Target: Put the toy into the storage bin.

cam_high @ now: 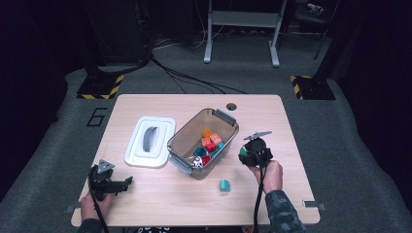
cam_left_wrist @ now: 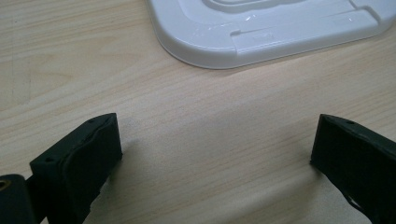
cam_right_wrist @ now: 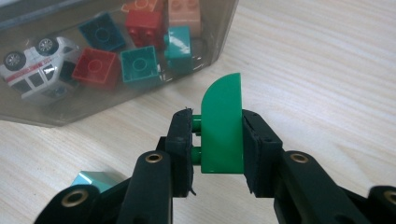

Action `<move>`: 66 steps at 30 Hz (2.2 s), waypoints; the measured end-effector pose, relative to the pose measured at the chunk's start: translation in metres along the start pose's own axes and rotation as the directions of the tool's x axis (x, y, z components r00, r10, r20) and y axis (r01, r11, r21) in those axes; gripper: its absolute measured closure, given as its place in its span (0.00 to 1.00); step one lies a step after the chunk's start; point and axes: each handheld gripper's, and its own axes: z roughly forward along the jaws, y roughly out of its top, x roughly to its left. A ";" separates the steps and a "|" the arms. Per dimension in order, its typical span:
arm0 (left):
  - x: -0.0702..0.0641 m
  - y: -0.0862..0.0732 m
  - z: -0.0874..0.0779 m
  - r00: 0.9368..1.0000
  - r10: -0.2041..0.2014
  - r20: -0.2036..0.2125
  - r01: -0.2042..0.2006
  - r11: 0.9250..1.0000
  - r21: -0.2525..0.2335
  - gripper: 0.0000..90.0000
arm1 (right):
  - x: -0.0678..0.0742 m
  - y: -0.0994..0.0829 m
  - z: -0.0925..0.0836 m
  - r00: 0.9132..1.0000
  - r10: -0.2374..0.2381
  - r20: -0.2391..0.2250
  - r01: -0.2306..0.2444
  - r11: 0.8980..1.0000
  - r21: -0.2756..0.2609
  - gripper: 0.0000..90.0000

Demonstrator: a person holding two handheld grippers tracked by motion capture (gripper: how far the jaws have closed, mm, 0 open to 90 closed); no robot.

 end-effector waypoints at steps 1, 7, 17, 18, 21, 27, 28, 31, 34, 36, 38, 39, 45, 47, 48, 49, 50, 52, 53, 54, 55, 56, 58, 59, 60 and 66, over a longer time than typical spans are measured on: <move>0.000 0.000 0.000 1.000 -0.001 -0.002 0.001 1.000 -0.004 0.02 | -0.001 0.001 -0.001 1.000 -0.011 0.002 0.011 1.000 -0.006 0.75; 0.000 0.000 0.000 1.000 0.000 0.001 0.000 1.000 0.001 0.02 | -0.003 0.013 -0.010 1.000 -0.013 0.009 0.013 1.000 -0.020 0.75; 0.000 0.000 0.000 1.000 0.000 0.001 0.000 1.000 0.001 0.02 | -0.006 0.032 -0.021 0.999 -0.038 0.037 0.039 0.998 -0.039 0.75; 0.000 0.000 0.000 1.000 0.000 0.001 0.000 1.000 0.001 0.02 | -0.007 0.034 -0.022 0.998 -0.041 0.041 0.042 0.998 -0.041 0.75; 0.000 0.000 0.000 1.000 0.000 0.001 0.000 1.000 0.001 0.02 | -0.008 0.040 -0.026 0.998 -0.045 0.050 0.048 0.998 -0.052 0.75; 0.000 0.000 0.000 1.000 0.000 0.000 0.000 1.000 0.001 0.02 | -0.011 0.054 -0.036 0.996 -0.054 0.064 0.059 0.995 -0.076 0.75; 0.000 0.000 0.000 1.000 0.000 0.001 0.000 1.000 0.001 0.02 | -0.011 0.056 -0.037 0.996 -0.054 0.066 0.059 0.995 -0.077 0.75; 0.000 0.000 0.000 1.000 0.000 0.000 0.000 1.000 0.000 0.02 | -0.011 0.064 -0.040 0.996 -0.063 0.068 0.069 0.994 -0.089 0.75; 0.000 0.000 0.000 1.000 0.000 0.001 0.000 1.000 0.001 0.02 | -0.010 0.071 -0.040 0.995 -0.073 0.067 0.079 0.992 -0.103 0.75; 0.000 0.000 0.000 1.000 0.000 0.001 0.000 1.000 0.001 0.02 | -0.009 0.076 -0.040 0.995 -0.072 0.065 0.079 0.991 -0.106 0.75; 0.000 0.000 0.000 1.000 0.000 0.001 0.000 1.000 0.001 0.02 | -0.008 0.080 -0.039 0.994 -0.087 0.061 0.093 0.990 -0.110 0.75; 0.000 0.000 0.000 1.000 0.000 0.001 0.000 1.000 0.001 0.02 | -0.007 0.082 -0.038 0.995 -0.085 0.059 0.091 0.989 -0.112 0.75; 0.000 0.000 0.000 1.000 0.000 0.000 0.000 1.000 0.000 0.02 | -0.003 0.093 -0.031 0.994 -0.105 0.043 0.110 0.986 -0.124 0.74; 0.000 0.000 0.000 1.000 0.000 0.000 0.000 1.000 0.001 0.02 | -0.001 0.096 -0.027 0.993 -0.113 0.040 0.117 0.985 -0.124 0.74; 0.000 0.000 0.000 1.000 0.001 0.000 -0.001 1.000 0.001 0.02 | 0.000 0.097 -0.025 0.993 -0.113 0.040 0.117 0.986 -0.123 0.74; 0.000 0.000 0.000 1.000 0.001 -0.001 -0.001 1.000 0.001 0.02 | 0.001 0.097 -0.023 0.993 -0.112 0.037 0.115 0.986 -0.121 0.74; 0.000 0.000 0.000 1.000 0.001 0.000 -0.001 1.000 0.001 0.02 | 0.001 0.098 -0.021 0.993 -0.114 0.035 0.118 0.986 -0.121 0.74; 0.000 0.000 0.000 1.000 0.000 0.000 0.000 1.000 0.000 0.02 | 0.002 0.099 -0.016 0.993 -0.113 0.029 0.115 0.987 -0.115 0.74; 0.000 0.000 0.000 1.000 0.000 0.000 0.000 1.000 0.000 0.02 | 0.002 0.100 -0.015 0.993 -0.116 0.026 0.118 0.986 -0.117 0.74; 0.000 0.000 0.000 1.000 0.000 0.000 0.000 1.000 0.000 0.02 | 0.003 0.101 -0.013 0.993 -0.114 0.025 0.116 0.986 -0.116 0.74; 0.000 0.000 0.000 1.000 -0.001 0.000 0.001 1.000 0.000 0.02 | 0.004 0.102 -0.012 0.993 -0.114 0.023 0.116 0.986 -0.116 0.74; 0.000 0.000 0.000 1.000 -0.001 0.000 0.001 1.000 0.000 0.02 | 0.005 0.103 -0.010 0.993 -0.115 0.020 0.117 0.987 -0.114 0.74; 0.000 0.000 0.000 1.000 0.000 0.000 0.000 1.000 0.000 0.02 | 0.007 0.104 -0.007 0.993 -0.119 0.016 0.120 0.987 -0.107 0.74; 0.000 0.000 0.000 1.000 0.000 0.000 0.000 1.000 0.000 0.02 | 0.007 0.104 -0.006 0.992 -0.122 0.015 0.123 0.987 -0.103 0.74; 0.000 0.000 0.000 1.000 0.000 0.000 0.000 1.000 0.000 0.02 | 0.007 0.104 -0.006 0.992 -0.122 0.015 0.123 0.987 -0.103 0.74; 0.000 0.000 0.000 1.000 0.000 0.000 0.000 1.000 0.001 0.02 | 0.011 0.105 0.005 0.990 -0.140 0.022 0.141 0.987 -0.072 0.74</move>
